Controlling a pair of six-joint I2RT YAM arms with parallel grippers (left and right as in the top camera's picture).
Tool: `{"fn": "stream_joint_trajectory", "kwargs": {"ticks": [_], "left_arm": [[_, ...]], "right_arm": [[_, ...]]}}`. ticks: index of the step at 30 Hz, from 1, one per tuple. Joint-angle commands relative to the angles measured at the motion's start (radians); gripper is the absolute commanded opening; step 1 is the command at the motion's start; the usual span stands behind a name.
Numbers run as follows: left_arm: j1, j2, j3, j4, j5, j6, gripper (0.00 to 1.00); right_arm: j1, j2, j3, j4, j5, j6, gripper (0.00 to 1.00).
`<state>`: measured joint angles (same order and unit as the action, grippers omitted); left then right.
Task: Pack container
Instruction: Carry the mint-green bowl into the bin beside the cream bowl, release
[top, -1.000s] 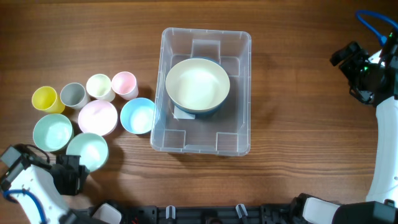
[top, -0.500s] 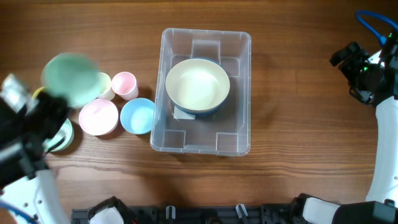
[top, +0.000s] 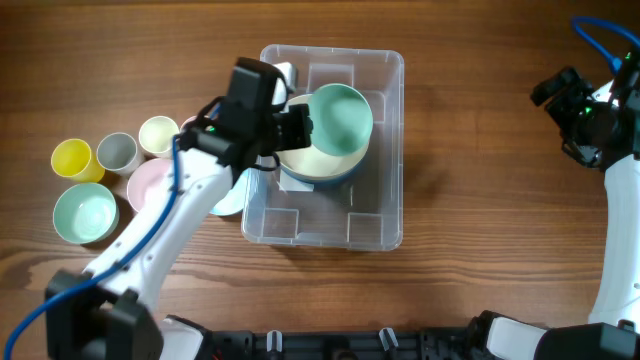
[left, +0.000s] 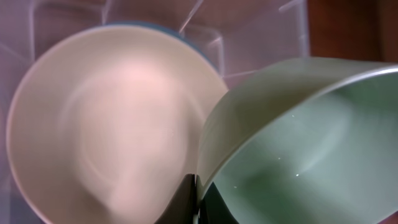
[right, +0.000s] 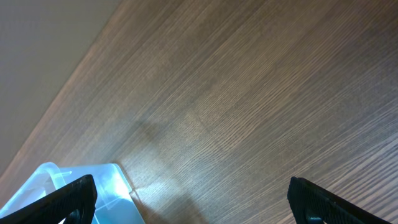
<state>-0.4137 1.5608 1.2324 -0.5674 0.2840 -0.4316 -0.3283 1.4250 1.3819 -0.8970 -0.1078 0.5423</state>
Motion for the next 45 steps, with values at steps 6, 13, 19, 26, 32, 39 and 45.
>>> {"fn": "stream_joint_trajectory", "kwargs": {"ticks": [6,13,19,26,32,39,45], "left_arm": [[-0.134,0.005,0.009,-0.143,-0.053,0.088,0.04],[-0.282,0.115,0.008,-0.182,-0.203,0.079,0.04],[-0.304,0.167,0.008,-0.201,-0.209,0.031,0.04],[-0.307,0.163,0.01,-0.224,-0.203,0.031,0.18],[-0.307,0.079,0.058,-0.243,-0.204,0.031,0.43],[-0.212,-0.113,0.109,-0.417,-0.385,-0.1,0.63],[0.2,-0.246,0.109,-0.63,-0.454,-0.21,0.69]], "right_arm": [[0.0,0.008,0.01,0.003,0.003,0.011,1.0],[0.0,0.008,0.01,0.003,0.003,0.011,0.99],[0.0,0.008,0.01,0.003,0.003,0.011,1.0],[0.0,0.008,0.01,0.003,0.003,0.011,1.0],[0.0,0.008,0.01,0.003,0.003,0.011,1.0],[0.0,0.008,0.01,0.003,0.003,0.011,1.0],[0.0,0.008,0.01,0.003,0.003,0.011,1.0]]}}
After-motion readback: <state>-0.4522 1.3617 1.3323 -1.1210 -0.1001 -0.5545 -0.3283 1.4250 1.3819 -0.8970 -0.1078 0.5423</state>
